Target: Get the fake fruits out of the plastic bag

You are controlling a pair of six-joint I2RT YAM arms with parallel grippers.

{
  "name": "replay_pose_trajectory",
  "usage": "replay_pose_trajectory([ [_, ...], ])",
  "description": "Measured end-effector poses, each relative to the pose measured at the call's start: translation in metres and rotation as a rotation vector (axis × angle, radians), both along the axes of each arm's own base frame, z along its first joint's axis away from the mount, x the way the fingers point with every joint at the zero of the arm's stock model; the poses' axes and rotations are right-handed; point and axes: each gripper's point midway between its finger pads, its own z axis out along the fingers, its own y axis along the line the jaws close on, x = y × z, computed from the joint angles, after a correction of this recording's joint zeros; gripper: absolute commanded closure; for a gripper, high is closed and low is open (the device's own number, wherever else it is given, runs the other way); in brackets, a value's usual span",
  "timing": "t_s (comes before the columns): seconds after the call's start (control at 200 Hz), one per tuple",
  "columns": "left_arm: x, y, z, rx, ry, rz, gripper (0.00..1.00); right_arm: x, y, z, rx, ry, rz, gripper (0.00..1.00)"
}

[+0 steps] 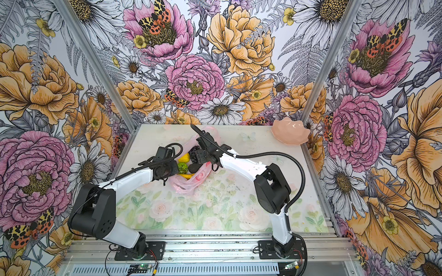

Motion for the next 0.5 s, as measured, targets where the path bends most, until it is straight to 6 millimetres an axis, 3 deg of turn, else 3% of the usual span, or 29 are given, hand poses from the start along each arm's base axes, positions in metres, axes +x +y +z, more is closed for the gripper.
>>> replay_pose_trajectory([
  [0.16,-0.002,-0.011,0.001,-0.009,-0.005,-0.019,1.0,-0.02,0.008,-0.023,-0.012,0.058,-0.036,0.21],
  [0.325,-0.001,-0.016,0.002,-0.024,-0.017,-0.016,1.0,-0.034,0.015,-0.046,-0.036,0.107,-0.063,0.27],
  [0.5,-0.003,-0.015,-0.002,-0.029,-0.013,-0.005,1.0,-0.051,0.003,-0.064,-0.077,0.135,-0.079,0.33],
])
